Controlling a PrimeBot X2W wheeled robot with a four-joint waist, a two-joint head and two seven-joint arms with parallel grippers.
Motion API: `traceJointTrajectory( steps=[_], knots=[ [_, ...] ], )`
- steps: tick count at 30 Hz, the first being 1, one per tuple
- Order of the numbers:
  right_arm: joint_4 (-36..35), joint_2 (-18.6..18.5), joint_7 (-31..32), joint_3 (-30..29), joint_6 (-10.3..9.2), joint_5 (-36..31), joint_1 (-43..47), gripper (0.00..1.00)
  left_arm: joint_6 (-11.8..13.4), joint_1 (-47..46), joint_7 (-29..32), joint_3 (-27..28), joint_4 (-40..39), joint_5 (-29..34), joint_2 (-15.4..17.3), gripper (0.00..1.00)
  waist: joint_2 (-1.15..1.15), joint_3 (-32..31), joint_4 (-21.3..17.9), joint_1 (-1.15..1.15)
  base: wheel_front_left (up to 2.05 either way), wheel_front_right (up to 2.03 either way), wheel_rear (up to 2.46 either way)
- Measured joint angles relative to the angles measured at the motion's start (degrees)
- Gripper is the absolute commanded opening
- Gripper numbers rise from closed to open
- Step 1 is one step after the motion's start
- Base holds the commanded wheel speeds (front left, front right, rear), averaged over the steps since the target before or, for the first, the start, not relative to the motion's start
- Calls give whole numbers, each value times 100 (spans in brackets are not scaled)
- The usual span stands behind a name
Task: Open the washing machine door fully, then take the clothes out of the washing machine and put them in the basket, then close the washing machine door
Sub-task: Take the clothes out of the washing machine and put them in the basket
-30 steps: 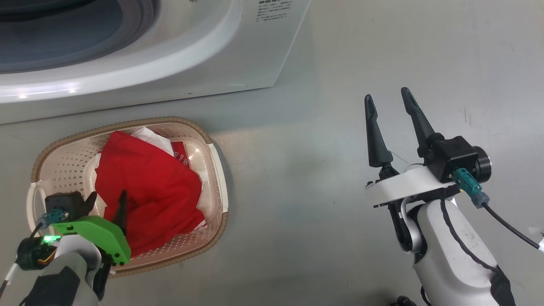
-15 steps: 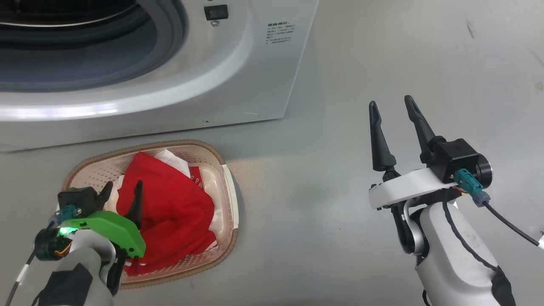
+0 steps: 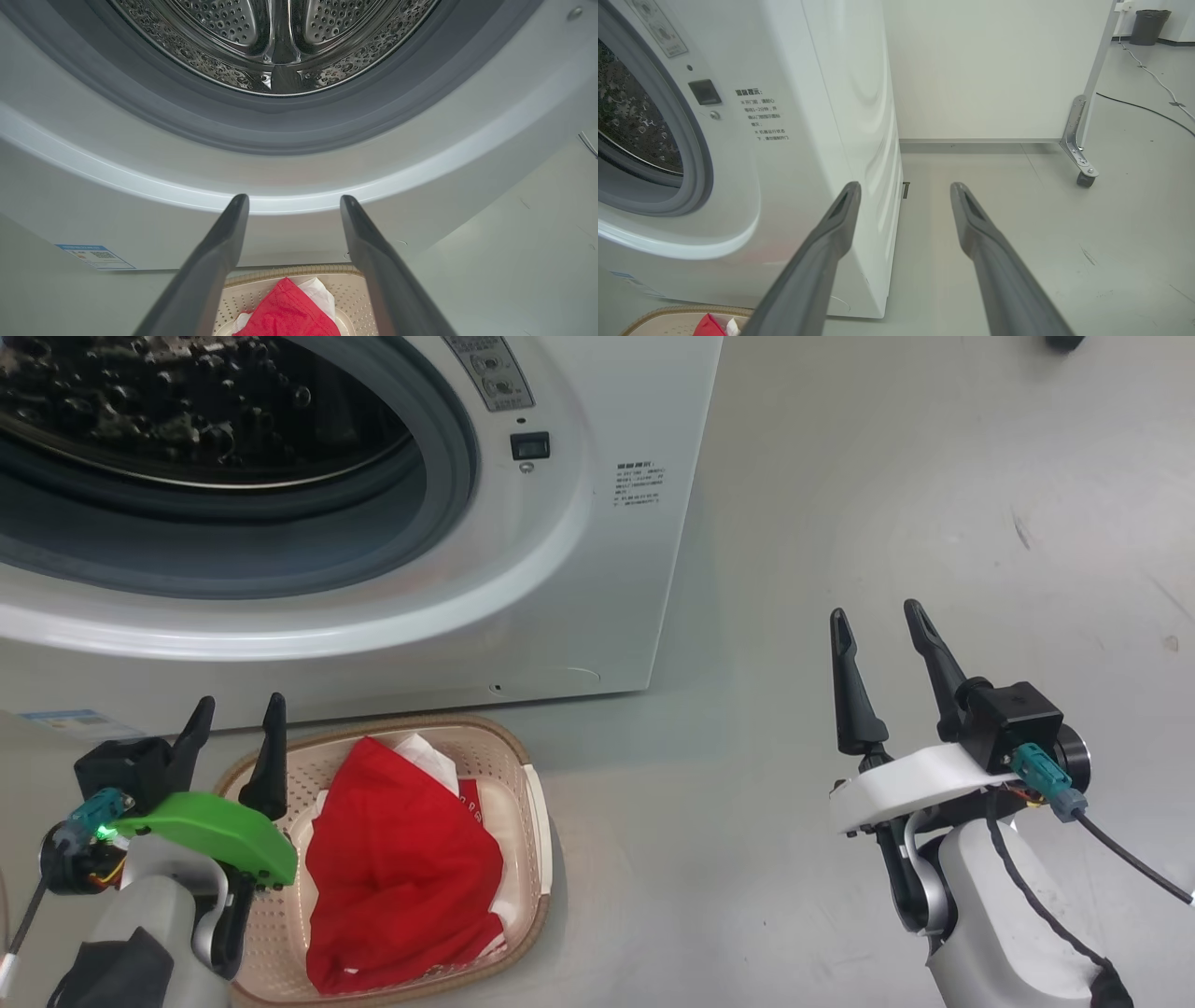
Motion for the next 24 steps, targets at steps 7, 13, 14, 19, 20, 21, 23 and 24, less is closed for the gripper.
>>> traceJointTrajectory(
  steps=[7, 13, 14, 19, 20, 21, 23, 24],
  knots=[
    [35, 2, 0, -51, 100, 0, 238, 100, 40, 403, -5, 334, -737, 255, 9, 100, 0, -520, 70, 0, 0, 0, 0],
    [48, 7, 0, -146, 159, 1, 461, 100, 153, 784, -7, 593, -1307, 521, 2, 100, 0, -920, 87, 0, 0, 0, 0],
    [49, 7, 0, -160, 168, 1, 504, 100, 194, 883, -7, 623, -1379, 544, -2, 100, 0, -981, 88, 0, 0, 0, 0],
    [45, 11, 0, -219, 219, 2, 696, 100, 294, 1435, -7, 790, -1774, 766, -51, 100, 0, -1298, 75, 0, 0, 0, 0],
    [46, 11, 0, -232, 237, 2, 731, 100, 318, 1511, -7, 814, -1838, 799, -77, 100, 0, -1340, 71, 0, 0, 0, 0],
    [45, 12, 0, -253, 245, 2, 759, 100, 338, 1584, -7, 829, -1889, 820, -107, 100, 0, -1380, 68, 0, 0, 0, 0],
    [42, 11, 0, -275, 252, 2, 817, 100, 346, 1736, -7, 894, -1998, 862, -156, 100, 0, -1449, 64, 0, 0, 0, 0],
    [42, 13, 0, -287, 253, 2, 842, 100, 348, 1809, -7, 932, -2056, 880, -172, 100, 0, -1479, 63, 0, 0, 0, 0]
  ],
)
